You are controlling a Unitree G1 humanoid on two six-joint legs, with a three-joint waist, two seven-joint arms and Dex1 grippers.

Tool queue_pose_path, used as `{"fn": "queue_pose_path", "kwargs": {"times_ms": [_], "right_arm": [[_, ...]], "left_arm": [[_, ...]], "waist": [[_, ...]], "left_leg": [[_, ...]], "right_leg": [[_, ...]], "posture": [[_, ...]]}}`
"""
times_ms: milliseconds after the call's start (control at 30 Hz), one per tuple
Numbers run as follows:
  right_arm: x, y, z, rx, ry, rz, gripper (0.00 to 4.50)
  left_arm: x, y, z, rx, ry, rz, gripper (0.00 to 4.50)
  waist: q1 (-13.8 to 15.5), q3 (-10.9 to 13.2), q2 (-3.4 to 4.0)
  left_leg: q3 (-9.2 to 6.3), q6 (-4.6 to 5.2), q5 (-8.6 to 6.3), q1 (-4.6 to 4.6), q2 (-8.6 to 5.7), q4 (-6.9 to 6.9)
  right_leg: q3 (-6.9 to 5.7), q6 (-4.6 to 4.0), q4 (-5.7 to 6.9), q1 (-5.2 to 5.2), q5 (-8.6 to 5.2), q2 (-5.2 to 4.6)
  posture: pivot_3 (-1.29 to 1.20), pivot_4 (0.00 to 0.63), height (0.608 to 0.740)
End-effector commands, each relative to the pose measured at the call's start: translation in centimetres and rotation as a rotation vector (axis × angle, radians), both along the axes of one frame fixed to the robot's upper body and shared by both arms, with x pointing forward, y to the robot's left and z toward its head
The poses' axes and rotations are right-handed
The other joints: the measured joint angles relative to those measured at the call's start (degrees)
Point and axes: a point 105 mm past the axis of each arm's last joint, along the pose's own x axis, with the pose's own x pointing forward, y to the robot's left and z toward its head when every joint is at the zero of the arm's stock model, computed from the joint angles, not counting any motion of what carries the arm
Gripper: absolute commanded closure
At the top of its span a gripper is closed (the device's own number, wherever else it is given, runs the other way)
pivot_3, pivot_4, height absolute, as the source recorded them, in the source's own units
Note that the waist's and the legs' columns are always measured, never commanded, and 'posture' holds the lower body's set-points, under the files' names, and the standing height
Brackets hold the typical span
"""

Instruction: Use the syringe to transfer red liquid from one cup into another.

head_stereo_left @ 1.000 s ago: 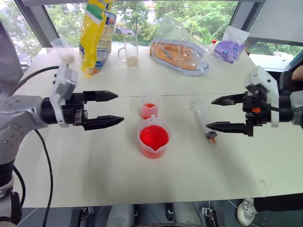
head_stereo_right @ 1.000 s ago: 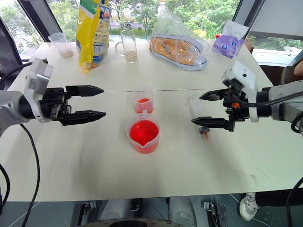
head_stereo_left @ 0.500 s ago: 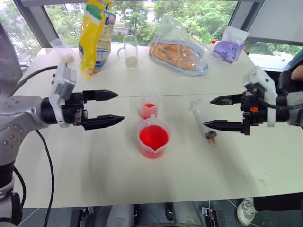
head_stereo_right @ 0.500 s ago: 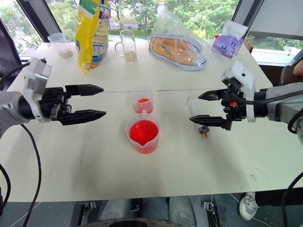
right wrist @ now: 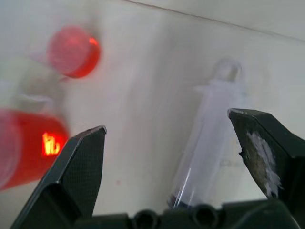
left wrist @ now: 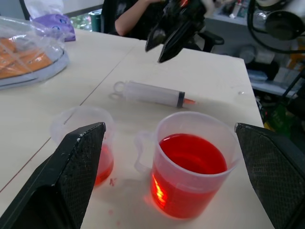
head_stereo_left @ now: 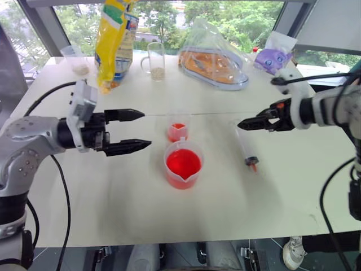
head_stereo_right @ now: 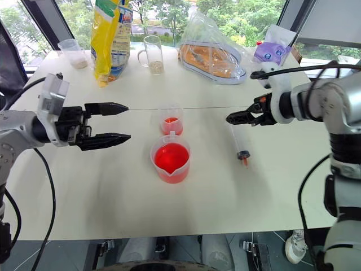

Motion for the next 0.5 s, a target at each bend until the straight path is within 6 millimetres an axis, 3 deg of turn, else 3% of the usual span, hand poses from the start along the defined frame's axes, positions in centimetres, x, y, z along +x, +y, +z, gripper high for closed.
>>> {"fn": "queue_pose_path", "kwargs": {"times_ms": [33,167,500], "right_arm": [[1.1,-1.0,-0.3,-0.049,0.033,-0.098,0.05],[1.4,0.0,-2.1,-0.111,0.089,-0.083,0.05],[2.4,0.2,-5.0,-0.183,0.147,-0.126,0.05]], "left_arm": [[-0.2,-0.3,1.0,-0.011,-0.053,-0.012,0.0],[-0.4,-0.4,0.7,-0.028,-0.053,0.003,0.0],[-1.1,-0.5,0.5,-0.045,-0.055,0.042,0.0]], "waist": [[-0.01,0.0,0.0],[-0.15,0.0,0.0],[-0.16,0.0,0.0]], "left_leg": [[0.02,0.04,-0.02,-0.01,-0.02,0.0],[0.02,0.1,-0.06,-0.02,-0.02,-0.02],[0.01,0.09,-0.05,-0.02,0.01,-0.02]], "right_leg": [[0.0,0.01,-0.01,0.0,0.01,-0.02],[-0.01,0.08,-0.03,0.0,0.02,-0.01],[-0.02,0.12,0.02,-0.03,0.05,0.01]], "posture": [[0.0,0.15,0.74],[0.0,0.15,0.74],[0.0,0.15,0.74]]}}
